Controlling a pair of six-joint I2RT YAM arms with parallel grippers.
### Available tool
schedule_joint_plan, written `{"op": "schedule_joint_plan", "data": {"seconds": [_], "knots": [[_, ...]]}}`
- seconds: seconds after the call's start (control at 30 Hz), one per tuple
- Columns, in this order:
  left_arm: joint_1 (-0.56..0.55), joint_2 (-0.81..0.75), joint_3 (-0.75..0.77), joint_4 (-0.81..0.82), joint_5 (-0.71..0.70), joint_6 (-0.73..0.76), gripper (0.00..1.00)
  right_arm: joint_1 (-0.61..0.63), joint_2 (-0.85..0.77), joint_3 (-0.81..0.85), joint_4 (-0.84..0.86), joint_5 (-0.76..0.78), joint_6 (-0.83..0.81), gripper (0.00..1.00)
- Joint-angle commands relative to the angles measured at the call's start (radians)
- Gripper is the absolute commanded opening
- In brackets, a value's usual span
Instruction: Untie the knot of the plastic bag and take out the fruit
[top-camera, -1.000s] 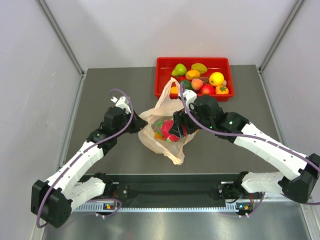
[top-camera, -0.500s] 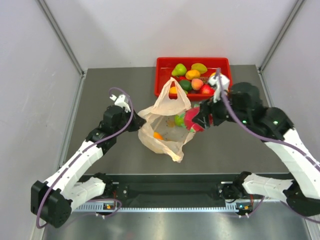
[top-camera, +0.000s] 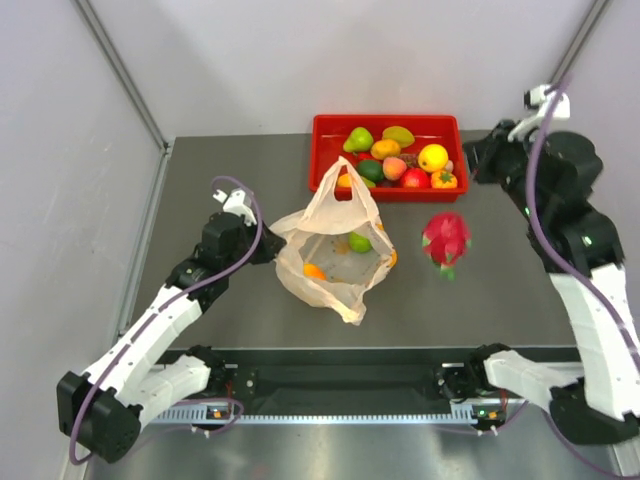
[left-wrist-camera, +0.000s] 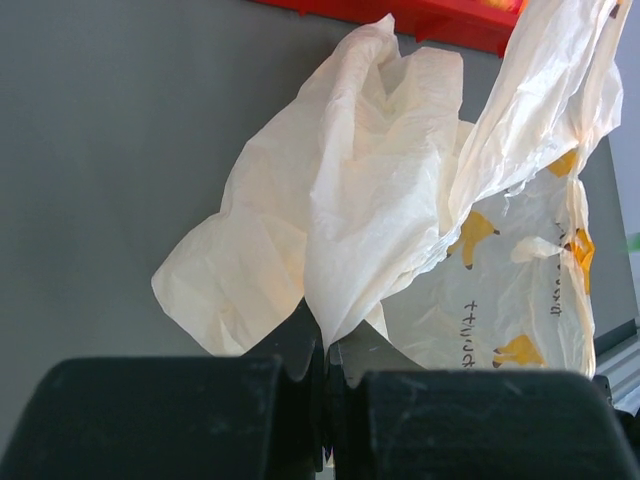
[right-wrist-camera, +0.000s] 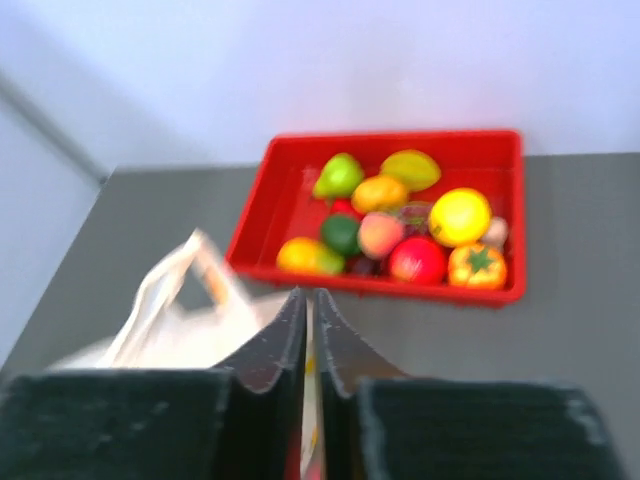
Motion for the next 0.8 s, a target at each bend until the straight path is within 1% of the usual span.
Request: {"op": "schedule_joint_plan", "data": {"seconds": [0.0,0.03,0.07,0.1,0.13,0.17,0.2,0.23,0.3,0.33,0.37,0.4,0.43,0.47,0.5,0.53,0.57,0.6,0.63,0.67,0.7,0.77], "knots": [[0.005,-0.014,0.057,0.01,-0.004,0.013,0.0,-0.147,0.143,0.002,0.203,-0.067,0.121,0.0],[0.005,-0.01,0.059,0.01,-0.004,0.016,0.0,-0.167,0.177,0.0,0.252,-0.094,0.134,0.0],[0.005,-0.007,0.061,0.011,-0.004,0.018,0.0,-0.181,0.261,0.017,0.284,-0.122,0.149,0.0],[0.005,-0.001,0.067,0.011,-0.004,0.016,0.0,-0.209,0.315,0.047,0.272,-0.142,0.157,0.0],[0.005,0.001,0.071,0.01,-0.004,0.016,0.0,-0.22,0.413,0.124,0.248,-0.163,0.157,0.0],[0.005,0.002,0.076,0.011,-0.003,0.016,0.0,-0.224,0.449,0.159,0.217,-0.165,0.154,0.0],[0.005,0.002,0.08,0.011,-0.001,0.016,0.0,-0.231,0.47,0.181,0.173,-0.166,0.152,0.0],[0.005,0.006,0.087,0.011,-0.003,0.019,0.0,-0.232,0.475,0.167,0.173,-0.165,0.145,0.0],[0.005,0.002,0.09,0.011,-0.012,0.019,0.0,-0.238,0.432,0.12,0.168,-0.072,0.129,0.0],[0.005,-0.004,0.09,0.013,-0.014,0.018,0.0,-0.246,0.412,0.068,0.166,-0.05,0.126,0.0],[0.005,-0.005,0.09,0.017,-0.009,0.018,0.0,-0.258,0.386,0.055,0.145,-0.044,0.117,0.0],[0.005,-0.005,0.091,0.022,-0.008,0.016,0.0,-0.269,0.381,0.052,0.107,-0.029,0.111,0.07],[0.005,-0.002,0.094,0.025,-0.004,0.013,0.0,-0.27,0.383,0.051,0.006,-0.018,0.094,0.13],[0.005,-0.001,0.096,0.03,0.0,0.015,0.0,-0.27,0.383,0.04,-0.033,-0.03,0.085,0.19],[0.005,0.005,0.097,0.039,0.003,0.013,0.0,-0.27,0.38,-0.01,-0.068,-0.048,0.074,0.36],[0.005,0.012,0.099,0.044,0.006,0.012,0.0,-0.27,0.365,-0.046,-0.102,-0.07,0.062,0.46],[0.005,0.015,0.103,0.048,0.011,0.012,0.0,-0.269,0.352,-0.087,-0.111,-0.138,0.033,0.57],[0.005,0.019,0.107,0.05,0.015,0.012,0.0,-0.269,0.342,-0.127,-0.116,-0.168,0.017,0.74],[0.005,0.027,0.11,0.057,0.019,0.012,0.0,-0.269,0.329,-0.194,-0.125,-0.194,0.005,0.81],[0.005,0.032,0.116,0.06,0.02,0.012,0.0,-0.267,0.325,-0.222,-0.148,-0.238,-0.022,0.86],[0.005,0.036,0.117,0.065,0.025,0.012,0.0,-0.266,0.319,-0.253,-0.153,-0.26,-0.039,0.99],[0.005,0.039,0.12,0.071,0.029,0.009,0.0,-0.261,0.322,-0.307,-0.189,-0.307,-0.076,1.0]]}}
